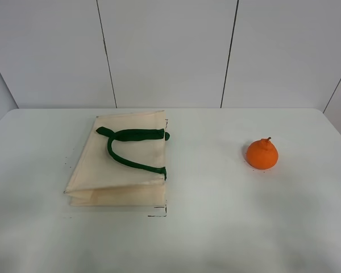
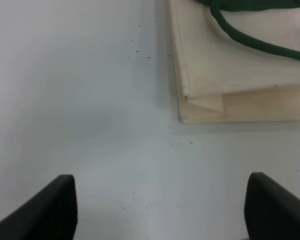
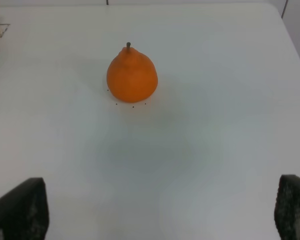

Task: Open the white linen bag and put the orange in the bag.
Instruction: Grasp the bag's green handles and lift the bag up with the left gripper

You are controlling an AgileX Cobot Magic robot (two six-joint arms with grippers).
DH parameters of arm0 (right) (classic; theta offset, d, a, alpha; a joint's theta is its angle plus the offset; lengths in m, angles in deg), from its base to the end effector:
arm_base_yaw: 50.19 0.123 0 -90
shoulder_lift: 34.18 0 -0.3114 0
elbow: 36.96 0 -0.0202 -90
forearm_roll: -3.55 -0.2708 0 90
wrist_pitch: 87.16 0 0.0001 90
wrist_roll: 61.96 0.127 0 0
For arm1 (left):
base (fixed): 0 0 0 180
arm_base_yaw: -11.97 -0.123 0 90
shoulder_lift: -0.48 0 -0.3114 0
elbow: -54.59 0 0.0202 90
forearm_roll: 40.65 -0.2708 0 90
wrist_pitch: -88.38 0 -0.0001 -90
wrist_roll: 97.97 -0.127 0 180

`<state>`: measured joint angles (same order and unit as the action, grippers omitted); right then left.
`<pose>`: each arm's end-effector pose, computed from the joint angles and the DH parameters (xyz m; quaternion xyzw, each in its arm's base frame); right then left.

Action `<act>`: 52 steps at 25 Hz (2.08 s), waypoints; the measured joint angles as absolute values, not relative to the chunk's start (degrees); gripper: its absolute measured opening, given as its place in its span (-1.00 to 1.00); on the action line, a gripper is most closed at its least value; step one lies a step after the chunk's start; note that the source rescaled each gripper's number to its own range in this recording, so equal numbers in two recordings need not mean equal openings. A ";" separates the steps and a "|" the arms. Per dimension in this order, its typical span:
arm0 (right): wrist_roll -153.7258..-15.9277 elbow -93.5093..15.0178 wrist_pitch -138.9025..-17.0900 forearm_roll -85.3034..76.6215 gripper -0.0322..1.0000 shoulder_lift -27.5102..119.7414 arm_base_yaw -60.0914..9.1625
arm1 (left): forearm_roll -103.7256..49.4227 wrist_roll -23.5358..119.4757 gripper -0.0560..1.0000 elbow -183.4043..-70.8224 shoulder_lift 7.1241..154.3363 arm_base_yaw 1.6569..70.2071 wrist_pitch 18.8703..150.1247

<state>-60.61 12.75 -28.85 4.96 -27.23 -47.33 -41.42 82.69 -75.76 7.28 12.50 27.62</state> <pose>0.0212 -0.0016 0.2727 -0.0109 0.8431 0.0074 0.5376 0.0182 0.0013 0.2682 -0.0012 0.8536 0.0013 0.5210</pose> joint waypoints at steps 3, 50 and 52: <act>-60.61 12.75 -28.85 4.96 1.00 -27.23 -47.33 | -41.42 82.69 0.76 -75.76 7.28 12.50 27.62; -60.61 12.75 -28.85 4.96 1.00 -27.23 -47.33 | -41.18 95.26 1.00 -146.44 129.65 25.59 32.67; -60.61 12.75 -28.85 4.96 1.00 -27.23 -47.33 | -41.04 97.03 1.00 -146.44 131.20 27.07 33.81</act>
